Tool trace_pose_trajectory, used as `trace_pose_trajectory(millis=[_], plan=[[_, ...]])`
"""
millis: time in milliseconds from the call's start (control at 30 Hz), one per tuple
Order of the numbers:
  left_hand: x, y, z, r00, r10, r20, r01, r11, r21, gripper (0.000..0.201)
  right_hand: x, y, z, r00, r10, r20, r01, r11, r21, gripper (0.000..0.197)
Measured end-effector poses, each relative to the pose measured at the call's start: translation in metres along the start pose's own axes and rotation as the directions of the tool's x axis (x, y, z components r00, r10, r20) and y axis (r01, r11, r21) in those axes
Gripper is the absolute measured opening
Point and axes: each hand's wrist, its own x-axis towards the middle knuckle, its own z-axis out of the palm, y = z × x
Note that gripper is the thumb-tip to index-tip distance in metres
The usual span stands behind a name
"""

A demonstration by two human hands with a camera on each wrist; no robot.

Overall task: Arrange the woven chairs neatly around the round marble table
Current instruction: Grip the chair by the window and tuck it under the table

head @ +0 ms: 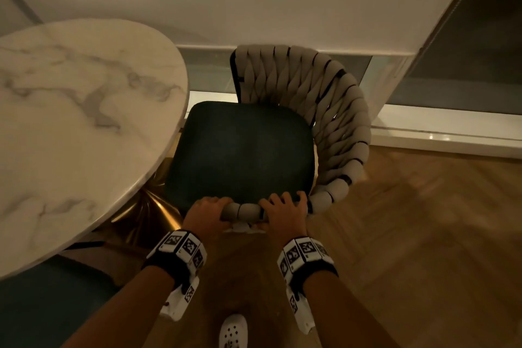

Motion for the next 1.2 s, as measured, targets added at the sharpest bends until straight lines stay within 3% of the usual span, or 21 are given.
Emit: trace_pose_trajectory(millis=[300, 500, 800, 1000, 1100, 1200], plan=[[0.005, -0.031, -0.014, 0.998, -0.016, 0.057, 0.015, 1.000, 0.007, 0.042, 0.016, -0.028, 0.000, 1.000, 0.018, -0.013, -0.018, 1.000, 0.004, 0.046], [-0.005, -0.034, -0.012, 0.999, 0.037, 0.022, -0.037, 0.999, -0.003, 0.049, 0.006, -0.034, 0.010, 0.992, 0.066, -0.111, -0.062, 0.997, 0.036, 0.044], [0.000, -0.048, -0.012, 0.979, 0.115, 0.166, -0.133, 0.986, 0.100, 0.052, 0.002, -0.043, 0.020, 0.980, 0.118, -0.159, -0.114, 0.993, 0.033, 0.044], [-0.003, -0.044, -0.017, 0.976, 0.078, 0.205, -0.100, 0.990, 0.100, 0.054, 0.003, -0.045, 0.018, 0.982, 0.143, -0.121, -0.156, 0.983, -0.098, 0.046], [-0.022, -0.040, -0.016, 0.990, 0.030, 0.138, -0.030, 1.000, 0.000, 0.072, 0.002, -0.050, 0.017, 0.984, 0.148, -0.103, -0.160, 0.980, -0.116, 0.049], [-0.076, -0.042, -0.026, 0.998, 0.060, -0.026, -0.061, 0.998, -0.023, 0.080, -0.002, -0.053, 0.011, 0.985, 0.153, -0.075, -0.160, 0.981, -0.108, 0.060]])
